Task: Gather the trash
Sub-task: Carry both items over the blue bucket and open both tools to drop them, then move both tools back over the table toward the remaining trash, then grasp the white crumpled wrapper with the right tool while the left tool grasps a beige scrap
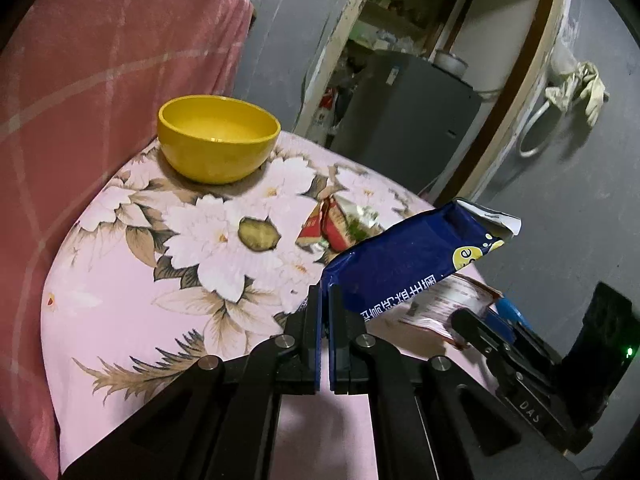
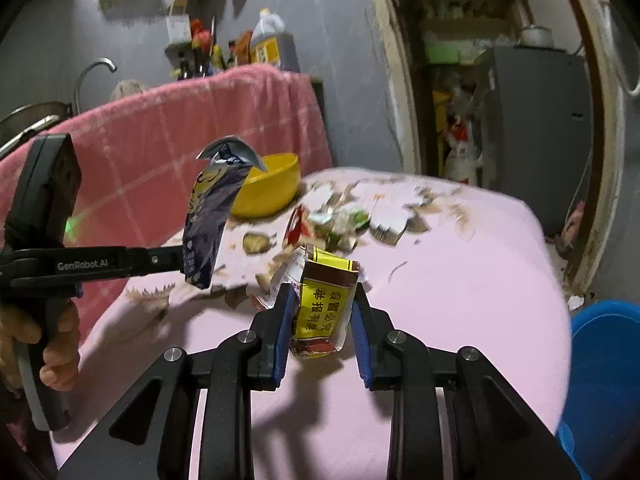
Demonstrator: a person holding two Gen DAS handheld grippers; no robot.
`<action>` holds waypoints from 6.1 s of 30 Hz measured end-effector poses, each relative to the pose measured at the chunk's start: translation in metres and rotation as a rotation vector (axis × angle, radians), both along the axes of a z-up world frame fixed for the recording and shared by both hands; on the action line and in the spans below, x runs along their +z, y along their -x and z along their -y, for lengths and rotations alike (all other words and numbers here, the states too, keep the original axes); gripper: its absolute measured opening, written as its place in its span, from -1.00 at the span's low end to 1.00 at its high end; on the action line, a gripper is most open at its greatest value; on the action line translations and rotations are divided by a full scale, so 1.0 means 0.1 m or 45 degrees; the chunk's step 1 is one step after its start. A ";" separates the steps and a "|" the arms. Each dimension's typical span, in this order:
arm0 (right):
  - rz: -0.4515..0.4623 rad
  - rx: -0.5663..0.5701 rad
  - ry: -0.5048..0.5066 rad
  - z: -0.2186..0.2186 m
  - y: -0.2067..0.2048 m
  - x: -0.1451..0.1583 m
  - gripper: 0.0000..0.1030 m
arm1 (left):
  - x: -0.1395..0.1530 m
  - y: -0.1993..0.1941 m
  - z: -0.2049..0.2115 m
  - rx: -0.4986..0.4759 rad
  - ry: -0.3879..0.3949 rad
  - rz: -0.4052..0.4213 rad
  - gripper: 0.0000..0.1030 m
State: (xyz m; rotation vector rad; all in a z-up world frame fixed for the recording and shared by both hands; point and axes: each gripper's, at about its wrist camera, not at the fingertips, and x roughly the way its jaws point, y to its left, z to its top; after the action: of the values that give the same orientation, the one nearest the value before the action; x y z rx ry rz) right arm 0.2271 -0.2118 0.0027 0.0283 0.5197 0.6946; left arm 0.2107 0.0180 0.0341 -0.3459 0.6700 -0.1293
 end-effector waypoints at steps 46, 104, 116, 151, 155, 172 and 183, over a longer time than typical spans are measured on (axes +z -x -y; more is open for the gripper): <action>0.192 -1.258 -0.280 2.27 0.33 0.19 -0.47 | 0.20 -0.83 2.67 -0.540 -0.077 0.070 -0.98; 0.750 -0.550 -0.208 0.71 0.67 0.58 1.00 | 0.42 0.61 0.45 0.258 -0.406 0.588 0.96; 0.695 -0.367 -0.080 0.26 0.67 0.42 1.00 | 0.30 0.79 -0.01 0.334 -0.434 0.581 0.96; -0.097 -0.005 0.274 -0.47 -0.54 -0.05 0.19 | -0.28 -0.74 -0.28 0.047 -0.457 -0.145 0.43; -0.167 0.037 0.311 -0.53 -0.60 -0.12 0.02 | -0.36 -0.93 -0.29 0.004 -0.453 -0.213 0.42; -0.242 0.072 0.303 -0.56 -0.64 -0.20 -0.46 | -0.49 -1.13 -0.12 -0.118 -0.494 -0.242 -0.40; -0.150 0.029 0.227 -0.43 -0.52 -0.13 -0.47 | -0.33 -0.67 -0.04 -0.094 -0.378 -0.157 -0.42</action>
State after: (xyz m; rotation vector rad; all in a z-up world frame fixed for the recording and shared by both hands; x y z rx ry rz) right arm 0.2788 -0.1693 -0.0103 -0.1042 0.6945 0.6696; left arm 0.2777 0.0216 0.0016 -0.0435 0.8126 -0.0777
